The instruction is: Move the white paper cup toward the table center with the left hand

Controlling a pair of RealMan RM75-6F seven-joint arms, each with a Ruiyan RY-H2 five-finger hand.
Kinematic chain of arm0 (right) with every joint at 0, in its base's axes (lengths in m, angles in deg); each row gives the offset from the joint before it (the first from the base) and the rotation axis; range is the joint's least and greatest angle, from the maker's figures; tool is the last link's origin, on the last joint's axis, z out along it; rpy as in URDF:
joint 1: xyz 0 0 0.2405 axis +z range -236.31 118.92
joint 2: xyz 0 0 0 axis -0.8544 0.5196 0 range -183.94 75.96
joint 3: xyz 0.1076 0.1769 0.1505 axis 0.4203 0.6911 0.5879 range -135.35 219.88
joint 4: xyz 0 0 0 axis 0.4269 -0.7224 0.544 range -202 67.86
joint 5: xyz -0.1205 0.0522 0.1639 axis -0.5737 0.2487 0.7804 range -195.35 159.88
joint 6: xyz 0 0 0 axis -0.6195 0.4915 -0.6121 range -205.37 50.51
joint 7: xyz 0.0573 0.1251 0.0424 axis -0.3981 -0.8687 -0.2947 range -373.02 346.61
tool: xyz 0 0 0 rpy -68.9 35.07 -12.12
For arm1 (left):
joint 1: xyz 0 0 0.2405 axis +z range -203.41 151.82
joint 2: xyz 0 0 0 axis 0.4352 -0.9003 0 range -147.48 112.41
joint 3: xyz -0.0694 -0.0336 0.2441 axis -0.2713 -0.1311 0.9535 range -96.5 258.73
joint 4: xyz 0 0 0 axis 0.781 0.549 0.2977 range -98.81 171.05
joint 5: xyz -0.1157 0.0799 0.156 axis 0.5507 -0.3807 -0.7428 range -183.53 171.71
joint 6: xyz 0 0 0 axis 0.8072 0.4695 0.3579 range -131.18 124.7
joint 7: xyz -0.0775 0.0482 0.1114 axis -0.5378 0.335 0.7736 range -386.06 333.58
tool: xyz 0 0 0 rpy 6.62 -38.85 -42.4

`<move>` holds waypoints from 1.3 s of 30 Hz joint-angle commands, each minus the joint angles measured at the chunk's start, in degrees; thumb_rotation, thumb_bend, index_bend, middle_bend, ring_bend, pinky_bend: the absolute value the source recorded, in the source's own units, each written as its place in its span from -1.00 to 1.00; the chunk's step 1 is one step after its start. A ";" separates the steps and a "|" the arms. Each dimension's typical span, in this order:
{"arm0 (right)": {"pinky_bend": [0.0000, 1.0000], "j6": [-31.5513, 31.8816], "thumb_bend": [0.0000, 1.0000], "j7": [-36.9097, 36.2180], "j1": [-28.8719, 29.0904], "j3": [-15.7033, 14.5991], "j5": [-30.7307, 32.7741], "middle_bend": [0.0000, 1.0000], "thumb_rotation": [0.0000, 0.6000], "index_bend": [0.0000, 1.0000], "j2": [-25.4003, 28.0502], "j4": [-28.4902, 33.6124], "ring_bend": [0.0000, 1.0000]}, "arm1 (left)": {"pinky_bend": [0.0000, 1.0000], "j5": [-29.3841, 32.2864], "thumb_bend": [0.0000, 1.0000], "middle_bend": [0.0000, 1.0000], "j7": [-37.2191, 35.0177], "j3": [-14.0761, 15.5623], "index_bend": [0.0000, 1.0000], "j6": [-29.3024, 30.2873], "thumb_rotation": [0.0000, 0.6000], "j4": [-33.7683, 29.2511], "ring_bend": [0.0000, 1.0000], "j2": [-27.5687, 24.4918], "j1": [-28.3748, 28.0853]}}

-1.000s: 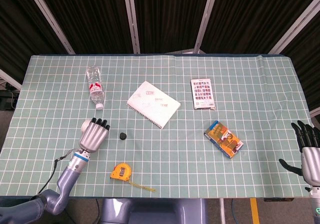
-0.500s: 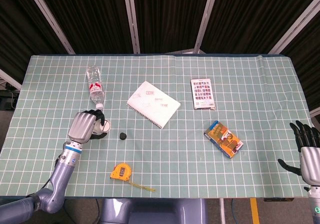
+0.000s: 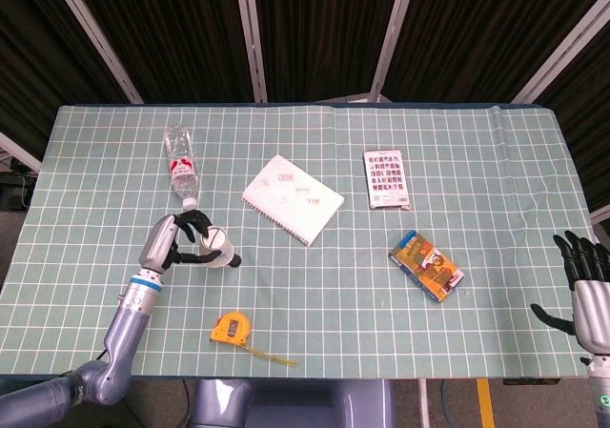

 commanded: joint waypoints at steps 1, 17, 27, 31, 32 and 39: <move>-1.00 0.04 -1.00 0.21 0.02 0.04 0.05 -1.00 1.00 -1.00 -0.06 -0.13 -1.00 | 0.11 -1.99 -0.96 -0.07 -3.33 1.10 0.25 -0.03 1.00 2.79 -0.07 1.67 -0.50; -1.00 -0.58 -1.00 0.55 0.25 0.30 1.01 -1.00 1.00 -1.00 -0.35 -0.72 -1.00 | -0.45 -4.69 -0.96 -0.69 -12.42 3.89 -0.42 -0.80 1.00 14.66 -0.69 8.33 -2.35; -1.00 -0.21 -1.00 0.60 0.12 0.20 0.72 -1.00 1.00 -1.00 -0.33 -0.51 -1.00 | -1.00 -10.83 -1.00 -1.00 -19.73 7.53 -1.00 0.43 1.00 12.77 -1.00 3.44 -2.41; -1.00 0.35 -1.00 0.41 -0.10 -0.05 -0.05 -1.00 1.00 -1.00 -0.13 -0.14 -1.00 | -1.00 -12.39 -1.00 -1.00 -19.28 7.00 -1.00 5.48 1.00 8.27 -1.00 -0.77 -0.78; -1.00 0.52 -1.00 0.32 -0.16 -0.13 -0.32 -1.00 1.00 -1.00 -0.07 -0.01 -1.00 | -1.00 -13.04 -1.00 -1.00 -18.27 6.92 -1.00 7.30 1.00 6.81 -1.00 -2.30 -0.13; -1.00 1.84 -1.00 0.08 -0.60 -0.57 -1.95 -1.00 1.00 -1.00 0.26 0.44 -1.00 | -1.00 -14.47 -1.00 -1.00 1.57 7.63 -1.00 19.66 1.00 -0.02 -1.00 -11.46 6.85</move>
